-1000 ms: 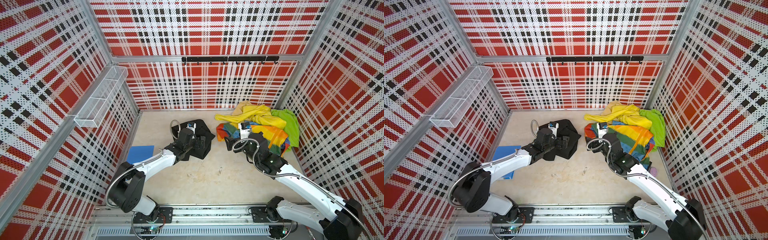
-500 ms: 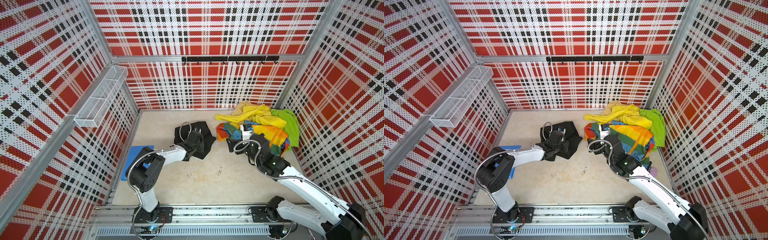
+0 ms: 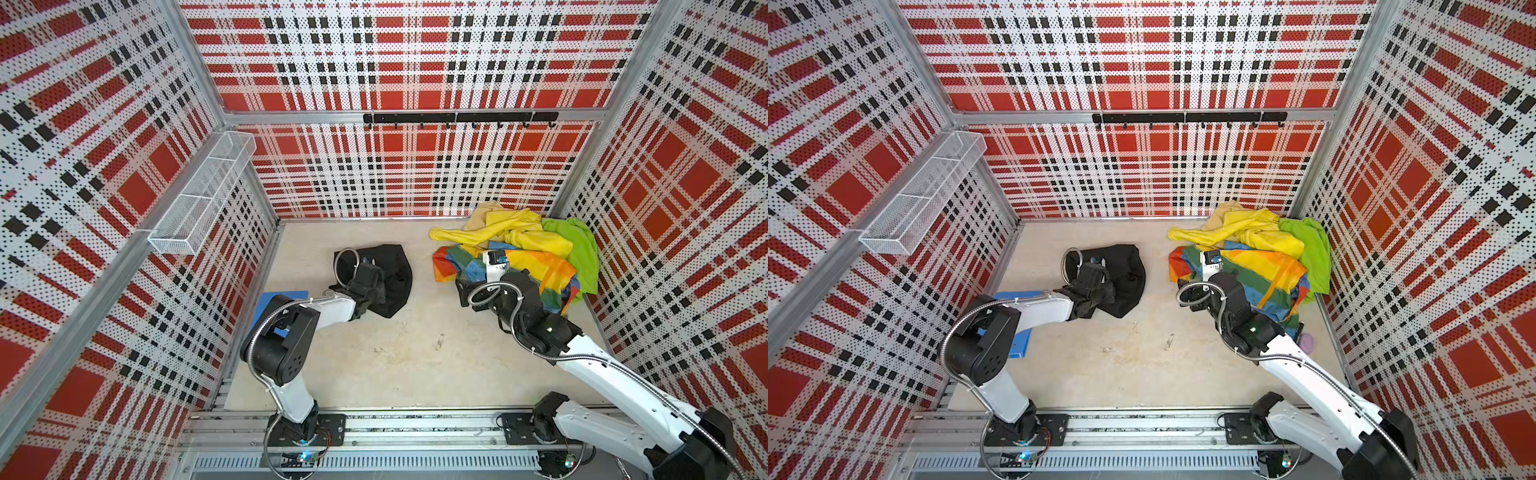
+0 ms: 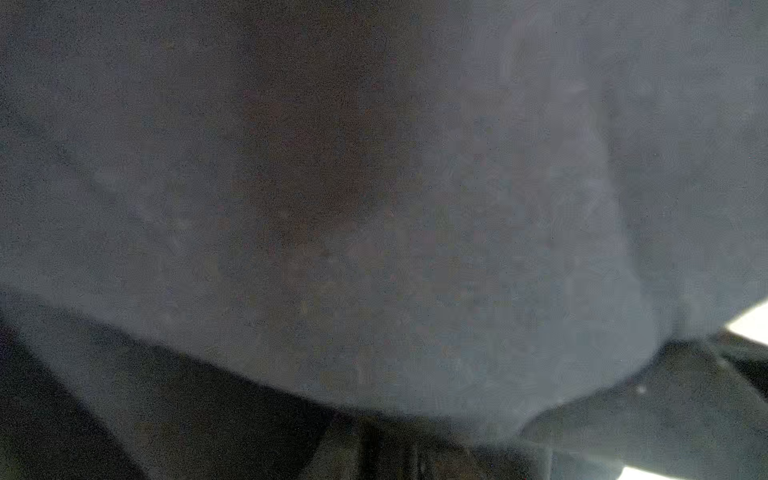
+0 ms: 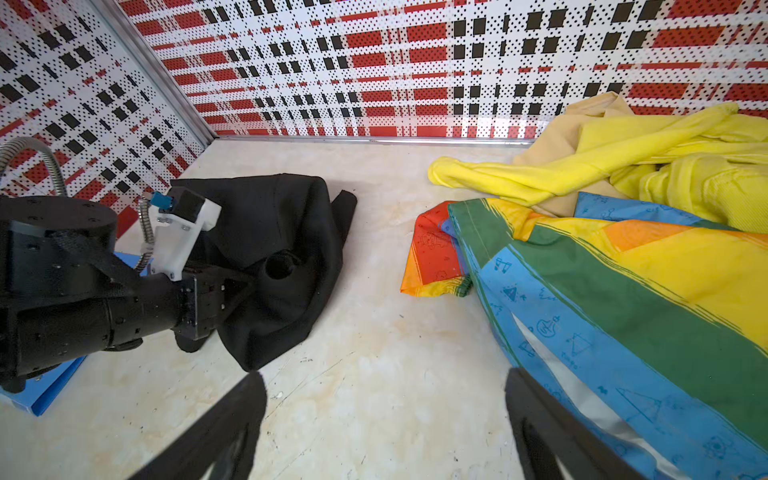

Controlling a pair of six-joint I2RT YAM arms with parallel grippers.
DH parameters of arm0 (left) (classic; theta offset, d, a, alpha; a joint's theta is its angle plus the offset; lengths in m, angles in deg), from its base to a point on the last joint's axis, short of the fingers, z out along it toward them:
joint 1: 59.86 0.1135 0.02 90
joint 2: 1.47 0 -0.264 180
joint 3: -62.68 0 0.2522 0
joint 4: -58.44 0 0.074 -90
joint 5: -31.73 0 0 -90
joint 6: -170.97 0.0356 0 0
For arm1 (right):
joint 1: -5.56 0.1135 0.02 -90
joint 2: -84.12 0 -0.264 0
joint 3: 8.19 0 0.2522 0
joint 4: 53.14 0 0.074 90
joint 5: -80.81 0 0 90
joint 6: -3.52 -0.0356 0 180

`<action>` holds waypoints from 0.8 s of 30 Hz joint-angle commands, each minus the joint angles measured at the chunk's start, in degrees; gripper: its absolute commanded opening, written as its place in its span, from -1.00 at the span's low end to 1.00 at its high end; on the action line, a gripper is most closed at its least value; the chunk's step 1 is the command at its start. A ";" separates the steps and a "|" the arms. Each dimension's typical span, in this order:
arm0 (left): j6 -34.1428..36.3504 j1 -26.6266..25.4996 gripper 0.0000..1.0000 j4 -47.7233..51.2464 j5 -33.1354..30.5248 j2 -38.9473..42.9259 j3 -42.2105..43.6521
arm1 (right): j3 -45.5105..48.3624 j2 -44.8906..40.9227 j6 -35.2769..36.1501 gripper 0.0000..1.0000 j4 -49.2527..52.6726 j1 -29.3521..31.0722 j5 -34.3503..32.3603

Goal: Pick out a specific cloth from the pile

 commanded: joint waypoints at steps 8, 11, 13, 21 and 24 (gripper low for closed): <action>-2.04 7.37 -0.54 -5.20 0.32 4.83 3.74 | 0.42 -2.92 1.26 0.92 -2.49 -0.05 7.43; -1.42 8.40 -0.53 -5.37 1.20 3.77 2.60 | 0.45 -3.16 1.57 0.92 -2.21 -0.06 7.73; -1.14 8.82 -0.53 -5.37 1.26 3.02 1.77 | 0.44 -3.20 1.62 0.92 -2.12 -0.04 7.88; -1.49 9.29 -0.50 -6.86 3.83 0.67 -1.03 | 0.89 -2.94 1.40 0.92 -2.12 -0.04 7.63; -1.48 8.76 -0.48 -7.58 5.46 -0.93 -1.93 | 0.88 -3.03 1.19 0.92 -2.12 -0.05 6.80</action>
